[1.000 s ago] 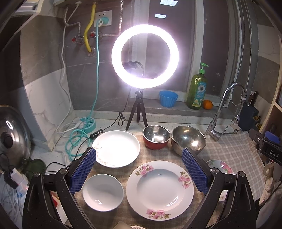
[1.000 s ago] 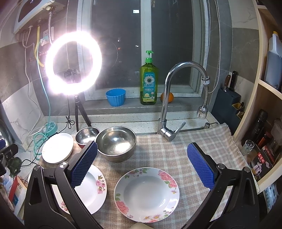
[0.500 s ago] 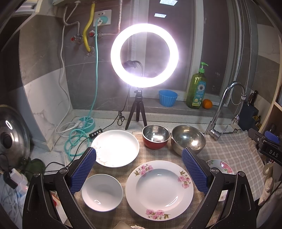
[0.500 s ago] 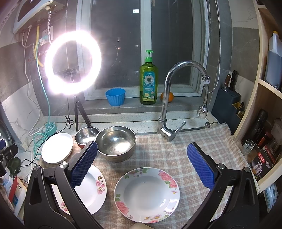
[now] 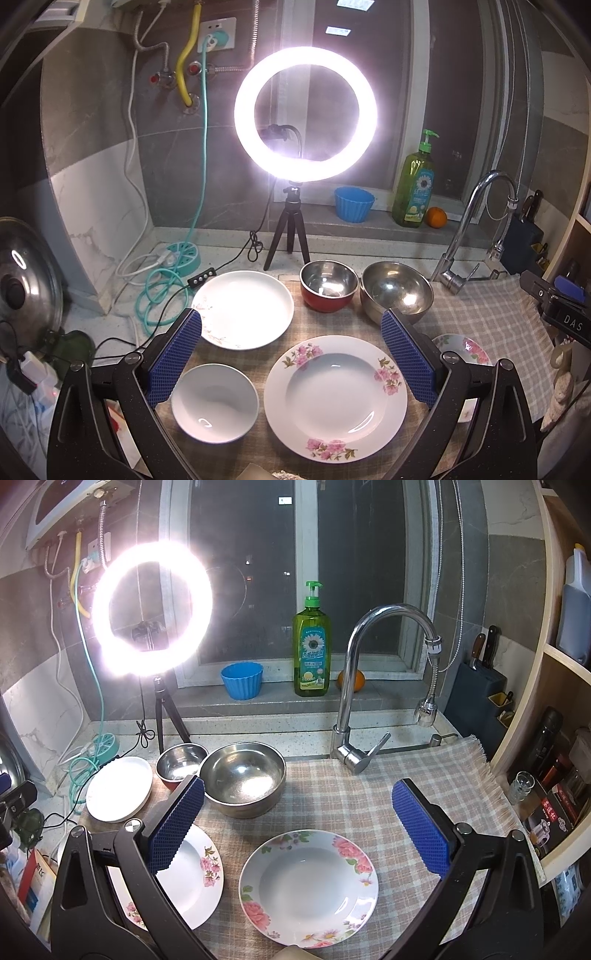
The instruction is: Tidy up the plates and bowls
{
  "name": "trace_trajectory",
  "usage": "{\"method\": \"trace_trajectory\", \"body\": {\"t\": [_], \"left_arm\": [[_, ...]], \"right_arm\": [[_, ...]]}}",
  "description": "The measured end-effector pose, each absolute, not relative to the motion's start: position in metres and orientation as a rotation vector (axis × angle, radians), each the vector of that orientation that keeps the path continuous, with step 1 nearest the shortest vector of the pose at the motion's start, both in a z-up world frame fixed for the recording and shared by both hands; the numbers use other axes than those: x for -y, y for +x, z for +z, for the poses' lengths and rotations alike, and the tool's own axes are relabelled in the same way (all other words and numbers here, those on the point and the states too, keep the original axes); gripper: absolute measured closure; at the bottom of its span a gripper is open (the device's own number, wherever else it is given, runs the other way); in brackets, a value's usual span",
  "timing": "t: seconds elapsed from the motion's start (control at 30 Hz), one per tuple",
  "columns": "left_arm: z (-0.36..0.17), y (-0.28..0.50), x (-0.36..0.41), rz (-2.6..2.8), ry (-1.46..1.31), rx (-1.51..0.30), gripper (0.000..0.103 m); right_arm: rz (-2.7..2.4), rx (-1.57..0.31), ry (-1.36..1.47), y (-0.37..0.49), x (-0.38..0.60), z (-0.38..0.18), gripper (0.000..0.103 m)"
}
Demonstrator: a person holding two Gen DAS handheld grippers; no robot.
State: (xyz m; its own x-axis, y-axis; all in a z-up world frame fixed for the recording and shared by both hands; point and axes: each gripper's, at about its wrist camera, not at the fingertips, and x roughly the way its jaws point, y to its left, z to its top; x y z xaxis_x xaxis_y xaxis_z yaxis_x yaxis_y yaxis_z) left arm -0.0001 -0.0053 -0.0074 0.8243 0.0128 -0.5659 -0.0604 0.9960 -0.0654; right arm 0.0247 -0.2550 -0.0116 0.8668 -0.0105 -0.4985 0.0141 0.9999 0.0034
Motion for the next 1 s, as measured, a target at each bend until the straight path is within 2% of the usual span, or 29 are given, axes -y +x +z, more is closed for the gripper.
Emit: {"method": "trace_trajectory", "body": {"t": [0.63, 1.0], "left_arm": [[-0.012, 0.0, -0.007, 0.071, -0.105, -0.626, 0.005], [-0.02, -0.004, -0.026, 0.112, -0.153, -0.663, 0.005]], "right_arm": [[-0.008, -0.55, -0.008, 0.026, 0.248, -0.023, 0.0], [0.089, -0.628, 0.003, 0.048, 0.245, -0.034, 0.0]]}}
